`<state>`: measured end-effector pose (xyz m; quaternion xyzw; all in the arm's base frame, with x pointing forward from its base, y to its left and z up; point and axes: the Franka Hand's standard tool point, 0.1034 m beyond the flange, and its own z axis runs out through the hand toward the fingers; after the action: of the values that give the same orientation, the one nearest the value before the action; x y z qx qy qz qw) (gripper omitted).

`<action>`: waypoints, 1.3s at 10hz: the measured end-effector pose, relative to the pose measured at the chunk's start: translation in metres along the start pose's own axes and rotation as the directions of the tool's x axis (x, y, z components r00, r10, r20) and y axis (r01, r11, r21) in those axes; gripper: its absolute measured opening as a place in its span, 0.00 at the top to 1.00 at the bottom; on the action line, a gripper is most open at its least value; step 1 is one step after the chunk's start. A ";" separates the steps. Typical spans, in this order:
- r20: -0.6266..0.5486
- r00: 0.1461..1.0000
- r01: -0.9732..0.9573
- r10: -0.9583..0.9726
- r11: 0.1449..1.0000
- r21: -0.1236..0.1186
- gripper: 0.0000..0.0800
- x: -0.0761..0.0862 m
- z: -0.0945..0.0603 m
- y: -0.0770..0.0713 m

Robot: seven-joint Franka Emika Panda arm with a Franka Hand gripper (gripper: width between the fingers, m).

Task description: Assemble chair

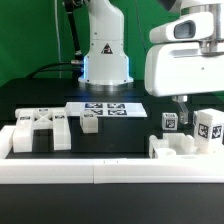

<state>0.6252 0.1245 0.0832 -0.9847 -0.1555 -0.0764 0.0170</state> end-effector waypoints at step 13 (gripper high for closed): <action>0.004 0.634 -0.773 0.773 0.634 -0.001 0.64 -0.002 0.001 -0.001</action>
Offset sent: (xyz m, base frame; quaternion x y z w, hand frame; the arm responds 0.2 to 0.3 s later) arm 0.0000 0.0000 0.0000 0.0000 0.0000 0.0000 1.0000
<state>0.6234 0.1245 0.0820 -0.9568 0.2803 -0.0598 0.0483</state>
